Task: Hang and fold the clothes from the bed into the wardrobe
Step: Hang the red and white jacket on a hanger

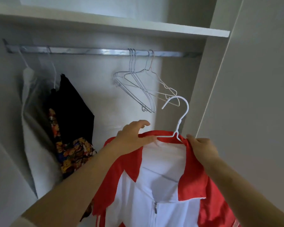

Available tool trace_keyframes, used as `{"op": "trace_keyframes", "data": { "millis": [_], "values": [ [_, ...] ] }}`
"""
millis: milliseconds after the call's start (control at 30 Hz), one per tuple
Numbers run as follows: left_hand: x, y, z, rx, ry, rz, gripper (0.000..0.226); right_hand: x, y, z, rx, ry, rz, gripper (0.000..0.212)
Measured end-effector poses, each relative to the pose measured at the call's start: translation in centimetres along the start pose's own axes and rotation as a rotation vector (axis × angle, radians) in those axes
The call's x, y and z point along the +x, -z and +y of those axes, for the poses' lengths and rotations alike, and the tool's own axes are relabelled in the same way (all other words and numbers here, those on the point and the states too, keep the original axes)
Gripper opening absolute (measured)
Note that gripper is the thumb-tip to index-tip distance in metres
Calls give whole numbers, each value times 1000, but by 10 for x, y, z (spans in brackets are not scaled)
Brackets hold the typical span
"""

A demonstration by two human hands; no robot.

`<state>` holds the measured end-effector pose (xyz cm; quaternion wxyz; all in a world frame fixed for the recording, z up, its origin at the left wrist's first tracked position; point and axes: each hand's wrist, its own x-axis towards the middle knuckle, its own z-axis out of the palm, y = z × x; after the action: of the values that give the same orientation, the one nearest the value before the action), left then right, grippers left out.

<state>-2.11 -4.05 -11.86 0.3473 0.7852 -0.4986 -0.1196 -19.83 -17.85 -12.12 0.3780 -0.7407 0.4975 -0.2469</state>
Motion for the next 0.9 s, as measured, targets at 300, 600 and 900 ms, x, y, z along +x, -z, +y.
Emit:
{"op": "trace_keyframes", "data": {
  "millis": [300,600,900],
  "values": [
    [42,76,-115,-143,282,274,11,42,-106,-77,469,-224,-398,20],
    [55,173,-163,277,87,800,19,80,-212,-203,592,-119,-635,25],
    [73,217,-210,51,277,751,50,112,-273,-331,776,134,-596,17]
  ]
}}
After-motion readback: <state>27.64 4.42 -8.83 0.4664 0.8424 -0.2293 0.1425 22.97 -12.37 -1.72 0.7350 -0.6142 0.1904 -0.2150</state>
